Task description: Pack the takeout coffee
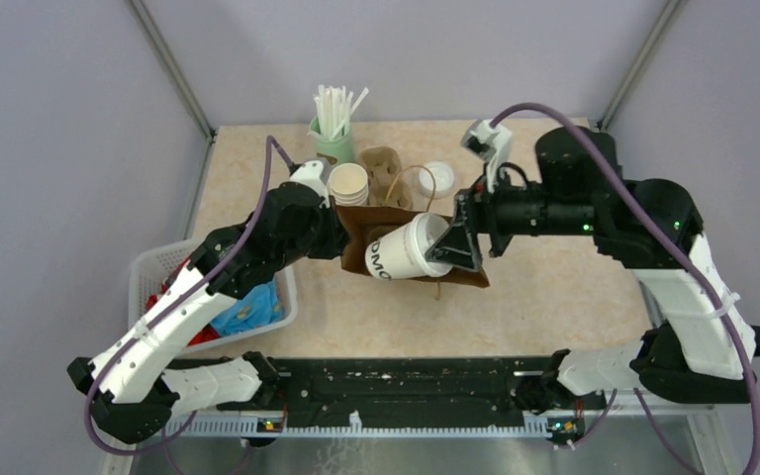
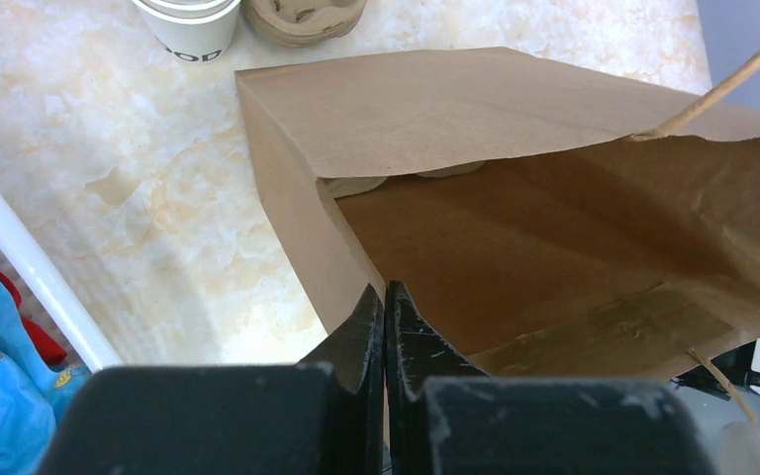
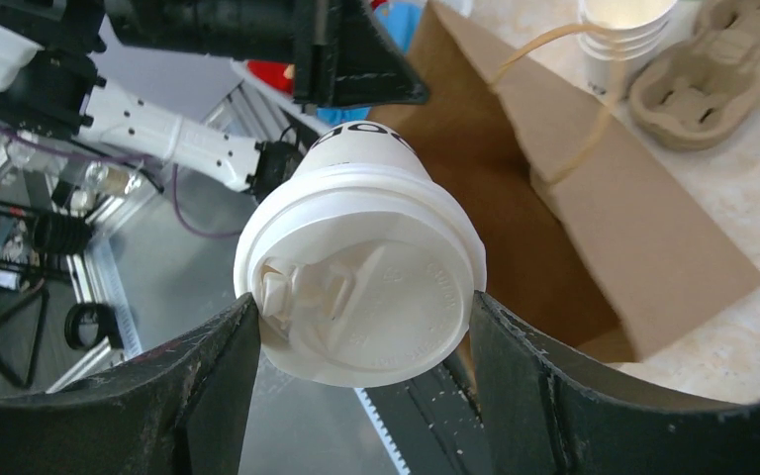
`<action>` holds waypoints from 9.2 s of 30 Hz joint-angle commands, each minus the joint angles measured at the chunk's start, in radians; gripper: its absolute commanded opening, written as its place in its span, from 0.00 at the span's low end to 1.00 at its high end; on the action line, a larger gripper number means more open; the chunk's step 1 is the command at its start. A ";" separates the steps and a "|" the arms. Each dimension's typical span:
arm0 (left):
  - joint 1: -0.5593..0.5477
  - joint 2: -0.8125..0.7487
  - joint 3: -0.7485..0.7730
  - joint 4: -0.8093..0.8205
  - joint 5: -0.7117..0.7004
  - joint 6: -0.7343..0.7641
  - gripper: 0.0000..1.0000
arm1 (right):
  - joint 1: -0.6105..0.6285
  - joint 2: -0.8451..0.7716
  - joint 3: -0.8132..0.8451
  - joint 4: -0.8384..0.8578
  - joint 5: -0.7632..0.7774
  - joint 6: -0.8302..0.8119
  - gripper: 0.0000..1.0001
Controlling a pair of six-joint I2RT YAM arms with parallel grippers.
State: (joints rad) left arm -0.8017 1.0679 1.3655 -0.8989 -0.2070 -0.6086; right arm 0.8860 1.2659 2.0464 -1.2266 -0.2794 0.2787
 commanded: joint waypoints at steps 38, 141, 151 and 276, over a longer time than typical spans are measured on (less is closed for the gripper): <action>-0.004 -0.419 -0.484 0.414 0.144 0.158 0.00 | 0.547 0.298 -0.302 0.103 1.028 -0.249 0.52; -0.004 -0.523 -0.530 0.252 0.348 0.027 0.00 | 0.272 0.118 -1.017 0.889 0.847 -0.978 0.46; -0.004 -0.517 -0.496 0.230 0.339 0.009 0.00 | 0.248 0.119 -1.051 0.938 0.799 -0.960 0.46; 0.078 0.287 0.664 -0.103 -0.027 0.180 0.92 | 0.130 0.225 0.326 -0.093 0.874 0.076 0.94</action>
State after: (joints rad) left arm -0.7853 1.2301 1.9457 -1.0904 -0.2481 -0.5426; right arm 1.0412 1.5883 2.3390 -1.3296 0.5091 0.3511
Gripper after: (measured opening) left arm 0.913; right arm 0.935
